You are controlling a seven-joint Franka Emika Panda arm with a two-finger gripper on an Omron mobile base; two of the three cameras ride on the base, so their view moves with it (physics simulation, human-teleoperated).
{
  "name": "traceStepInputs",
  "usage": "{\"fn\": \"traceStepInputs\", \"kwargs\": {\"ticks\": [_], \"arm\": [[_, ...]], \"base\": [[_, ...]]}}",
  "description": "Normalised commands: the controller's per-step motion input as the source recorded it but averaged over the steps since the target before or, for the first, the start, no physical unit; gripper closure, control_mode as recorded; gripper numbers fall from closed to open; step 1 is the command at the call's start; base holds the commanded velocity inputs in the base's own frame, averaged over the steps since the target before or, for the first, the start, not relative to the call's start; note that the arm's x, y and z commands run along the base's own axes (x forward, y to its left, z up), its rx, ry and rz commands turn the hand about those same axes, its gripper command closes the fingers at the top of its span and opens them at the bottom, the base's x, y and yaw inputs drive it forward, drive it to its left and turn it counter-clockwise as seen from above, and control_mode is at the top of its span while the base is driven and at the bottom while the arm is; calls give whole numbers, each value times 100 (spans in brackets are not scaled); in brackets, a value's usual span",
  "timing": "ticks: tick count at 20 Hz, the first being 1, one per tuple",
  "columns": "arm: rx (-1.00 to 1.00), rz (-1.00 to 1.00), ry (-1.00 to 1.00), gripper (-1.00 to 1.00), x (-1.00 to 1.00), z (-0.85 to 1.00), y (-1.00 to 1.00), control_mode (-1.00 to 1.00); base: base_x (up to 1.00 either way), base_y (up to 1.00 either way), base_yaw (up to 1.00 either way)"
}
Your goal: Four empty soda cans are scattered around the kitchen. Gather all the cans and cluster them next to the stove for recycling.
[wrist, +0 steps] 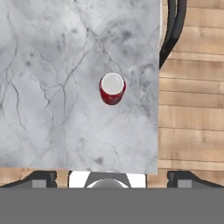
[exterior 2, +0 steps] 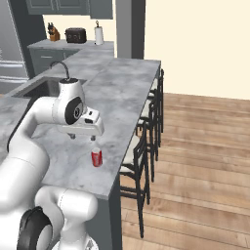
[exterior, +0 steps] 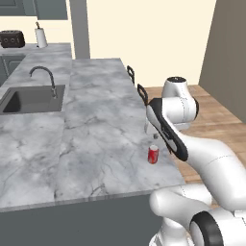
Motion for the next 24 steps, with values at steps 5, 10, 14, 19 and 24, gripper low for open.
{"fn": "traceStepInputs", "kwargs": {"ticks": [5, 10, 14, 19, 24], "arm": [[0, 0, 3, -100, 28, -17, 0, -100], [0, 0, 4, -100, 30, -18, 0, -100], [0, 0, 5, -100, 27, -19, 0, -100], [0, 0, 3, -100, 23, -23, 0, -100], [0, 0, 2, -100, 14, -28, 0, -100]], "base": [[0, 0, 0], [0, 0, 0], [0, 0, 0], [0, 0, 0], [0, 0, 0]]}}
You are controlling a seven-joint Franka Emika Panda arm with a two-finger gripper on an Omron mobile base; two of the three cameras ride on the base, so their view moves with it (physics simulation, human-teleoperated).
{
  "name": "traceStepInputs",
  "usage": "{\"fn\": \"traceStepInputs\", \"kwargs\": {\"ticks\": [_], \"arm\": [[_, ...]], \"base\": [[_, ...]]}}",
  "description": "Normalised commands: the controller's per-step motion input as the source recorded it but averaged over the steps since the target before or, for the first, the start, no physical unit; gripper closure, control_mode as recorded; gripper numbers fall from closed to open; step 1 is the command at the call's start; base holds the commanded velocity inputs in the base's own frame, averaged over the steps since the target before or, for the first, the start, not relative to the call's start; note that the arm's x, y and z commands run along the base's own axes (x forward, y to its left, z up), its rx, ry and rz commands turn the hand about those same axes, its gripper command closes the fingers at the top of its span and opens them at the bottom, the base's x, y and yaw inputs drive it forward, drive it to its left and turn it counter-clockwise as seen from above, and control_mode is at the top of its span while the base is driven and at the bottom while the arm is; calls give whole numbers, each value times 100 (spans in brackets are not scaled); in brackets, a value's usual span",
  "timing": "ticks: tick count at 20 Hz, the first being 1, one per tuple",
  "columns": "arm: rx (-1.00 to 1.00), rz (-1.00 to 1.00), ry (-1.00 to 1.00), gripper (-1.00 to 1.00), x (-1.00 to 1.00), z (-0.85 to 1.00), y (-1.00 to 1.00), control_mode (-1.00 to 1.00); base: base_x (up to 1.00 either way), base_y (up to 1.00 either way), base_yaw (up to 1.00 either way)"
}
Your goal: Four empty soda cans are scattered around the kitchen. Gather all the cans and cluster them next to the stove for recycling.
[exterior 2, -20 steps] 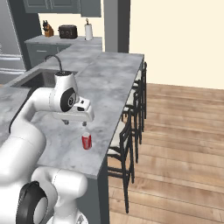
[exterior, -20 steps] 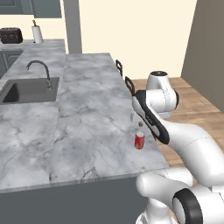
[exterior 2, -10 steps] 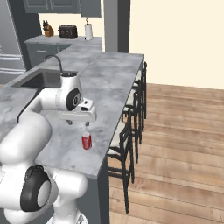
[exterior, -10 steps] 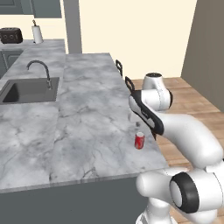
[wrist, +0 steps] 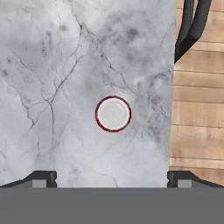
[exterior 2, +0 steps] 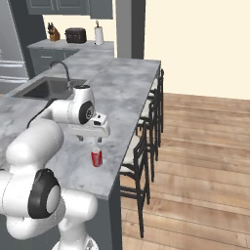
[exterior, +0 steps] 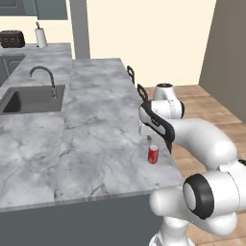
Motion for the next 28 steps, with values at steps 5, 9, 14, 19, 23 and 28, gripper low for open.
{"fn": "traceStepInputs", "kwargs": {"ticks": [5, 9, 14, 19, 23, 28], "arm": [[0, 0, 2, -100, 16, -28, 0, -100], [0, 0, 4, -100, 19, -23, 0, -100], [0, 0, 3, -100, 17, -20, 0, -100], [0, 0, 4, -100, 15, -16, 0, -100], [1, 0, 4, -100, 11, -15, -1, -100], [0, 0, 1, -100, 0, -10, -3, -100]], "base": [[0, 0, 0], [0, 0, 0], [0, 0, 0], [0, 0, 0], [0, 0, 0], [0, 0, 0]]}}
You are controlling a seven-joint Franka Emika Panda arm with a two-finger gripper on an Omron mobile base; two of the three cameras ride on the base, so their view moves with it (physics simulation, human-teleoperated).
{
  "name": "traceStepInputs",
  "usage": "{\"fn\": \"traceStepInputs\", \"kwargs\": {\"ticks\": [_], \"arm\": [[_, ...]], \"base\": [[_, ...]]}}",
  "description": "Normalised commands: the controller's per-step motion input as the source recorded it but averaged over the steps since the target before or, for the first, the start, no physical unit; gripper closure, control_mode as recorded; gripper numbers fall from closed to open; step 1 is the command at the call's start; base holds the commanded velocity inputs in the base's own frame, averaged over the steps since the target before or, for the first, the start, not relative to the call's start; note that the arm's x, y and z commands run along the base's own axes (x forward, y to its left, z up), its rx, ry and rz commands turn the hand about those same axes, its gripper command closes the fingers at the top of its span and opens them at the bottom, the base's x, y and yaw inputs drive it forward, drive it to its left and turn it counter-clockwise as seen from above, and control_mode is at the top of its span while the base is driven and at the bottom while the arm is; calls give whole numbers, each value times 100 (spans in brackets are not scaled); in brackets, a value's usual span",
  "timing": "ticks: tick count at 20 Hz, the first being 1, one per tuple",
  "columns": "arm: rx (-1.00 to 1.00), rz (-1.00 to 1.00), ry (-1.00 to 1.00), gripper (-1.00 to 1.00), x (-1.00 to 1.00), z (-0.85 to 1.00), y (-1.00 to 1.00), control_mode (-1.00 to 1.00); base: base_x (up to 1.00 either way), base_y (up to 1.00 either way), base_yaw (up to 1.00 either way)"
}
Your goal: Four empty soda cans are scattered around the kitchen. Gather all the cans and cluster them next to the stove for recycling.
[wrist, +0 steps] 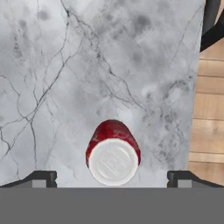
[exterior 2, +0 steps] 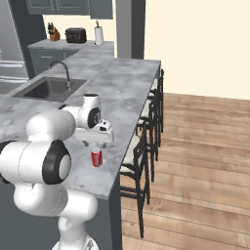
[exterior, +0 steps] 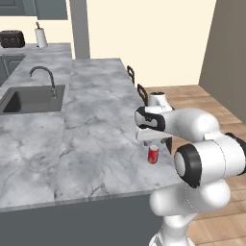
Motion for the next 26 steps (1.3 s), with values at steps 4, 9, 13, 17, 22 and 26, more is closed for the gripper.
{"fn": "traceStepInputs", "kwargs": {"ticks": [4, 9, 13, 17, 22, 26], "arm": [[0, 0, 0, -100, 0, -11, -4, -100], [0, 0, 0, -100, -2, -13, -1, -100], [0, 0, 0, -100, -11, -12, 0, -100], [0, 0, 0, -100, -9, -8, 0, -100], [0, 0, 0, -100, -2, -8, 0, -100], [0, 0, 0, -100, 0, -8, 0, -100]], "base": [[0, 0, 0], [0, 0, 0], [0, 0, 0], [0, 0, 0], [0, 0, 0], [0, 0, 0]]}}
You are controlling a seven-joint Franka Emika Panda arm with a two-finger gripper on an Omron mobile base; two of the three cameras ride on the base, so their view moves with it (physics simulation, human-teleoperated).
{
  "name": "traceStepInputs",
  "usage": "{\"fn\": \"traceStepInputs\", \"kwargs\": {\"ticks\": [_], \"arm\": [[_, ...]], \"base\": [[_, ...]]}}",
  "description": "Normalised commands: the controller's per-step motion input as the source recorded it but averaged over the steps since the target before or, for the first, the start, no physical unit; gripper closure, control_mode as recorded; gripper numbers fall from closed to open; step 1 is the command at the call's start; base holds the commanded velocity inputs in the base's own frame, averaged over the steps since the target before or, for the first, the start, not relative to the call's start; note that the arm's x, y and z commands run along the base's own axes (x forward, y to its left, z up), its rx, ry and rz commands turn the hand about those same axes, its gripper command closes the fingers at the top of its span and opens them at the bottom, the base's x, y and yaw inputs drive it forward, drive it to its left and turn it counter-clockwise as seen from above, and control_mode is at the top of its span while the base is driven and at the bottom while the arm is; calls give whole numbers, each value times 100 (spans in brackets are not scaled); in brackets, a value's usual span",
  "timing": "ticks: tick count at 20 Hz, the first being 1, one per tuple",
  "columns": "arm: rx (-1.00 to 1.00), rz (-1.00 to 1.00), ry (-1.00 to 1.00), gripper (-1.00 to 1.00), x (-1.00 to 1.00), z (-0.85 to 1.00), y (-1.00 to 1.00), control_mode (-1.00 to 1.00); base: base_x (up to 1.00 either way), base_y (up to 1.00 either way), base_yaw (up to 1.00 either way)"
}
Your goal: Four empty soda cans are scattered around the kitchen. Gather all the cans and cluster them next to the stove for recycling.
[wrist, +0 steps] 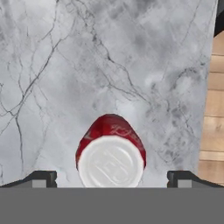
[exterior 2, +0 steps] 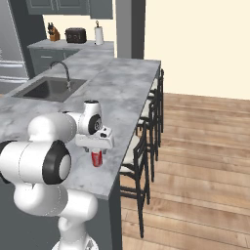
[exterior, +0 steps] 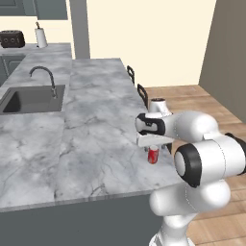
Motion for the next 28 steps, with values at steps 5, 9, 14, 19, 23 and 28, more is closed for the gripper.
{"fn": "traceStepInputs", "kwargs": {"ticks": [5, 9, 14, 19, 23, 28], "arm": [[0, 0, 0, -100, 0, -7, 0, -100], [0, 0, 0, -100, 0, -8, 0, -100], [0, 0, 0, -100, 0, -9, 0, -100], [0, 0, 1, -100, 0, -8, 0, -100], [0, 0, 2, 100, 0, -6, 0, -100], [0, 0, 2, 100, 1, 0, 0, -100]], "base": [[0, 0, 0], [0, 0, 0], [0, 0, 0], [0, 0, 0], [0, 0, 0], [0, 0, 0]]}}
